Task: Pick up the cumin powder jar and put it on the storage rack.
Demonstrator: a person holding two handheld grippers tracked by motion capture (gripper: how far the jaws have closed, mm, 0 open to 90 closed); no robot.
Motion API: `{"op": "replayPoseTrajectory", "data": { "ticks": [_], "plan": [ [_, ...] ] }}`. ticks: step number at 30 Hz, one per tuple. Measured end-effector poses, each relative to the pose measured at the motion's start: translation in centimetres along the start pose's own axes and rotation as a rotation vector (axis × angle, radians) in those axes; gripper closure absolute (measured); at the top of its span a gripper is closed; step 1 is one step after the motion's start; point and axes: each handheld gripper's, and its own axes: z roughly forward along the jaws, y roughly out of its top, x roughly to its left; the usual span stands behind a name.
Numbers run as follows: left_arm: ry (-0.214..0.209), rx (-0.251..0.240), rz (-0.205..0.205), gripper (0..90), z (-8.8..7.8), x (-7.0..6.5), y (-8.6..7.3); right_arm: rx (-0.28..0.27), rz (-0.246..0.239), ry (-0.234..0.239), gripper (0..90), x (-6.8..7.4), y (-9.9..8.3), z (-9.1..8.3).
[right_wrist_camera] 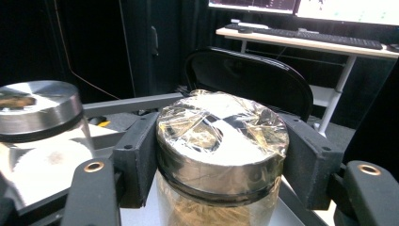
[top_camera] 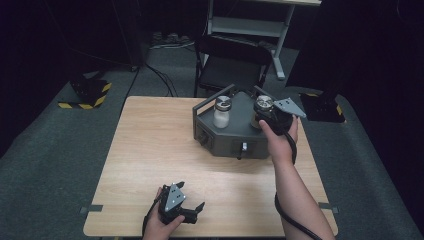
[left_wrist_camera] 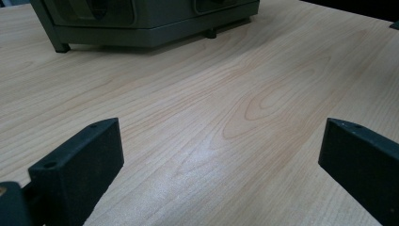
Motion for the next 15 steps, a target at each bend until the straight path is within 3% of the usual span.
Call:
{"op": "replayPoseTrajectory", "data": {
  "ticks": [15],
  "plan": [
    [0.003, 0.002, 0.004, 0.8, 0.0, -0.1, 0.0, 0.008, -0.007, -0.007, 35.0, -0.3, -0.6, 1.5]
  ]
}}
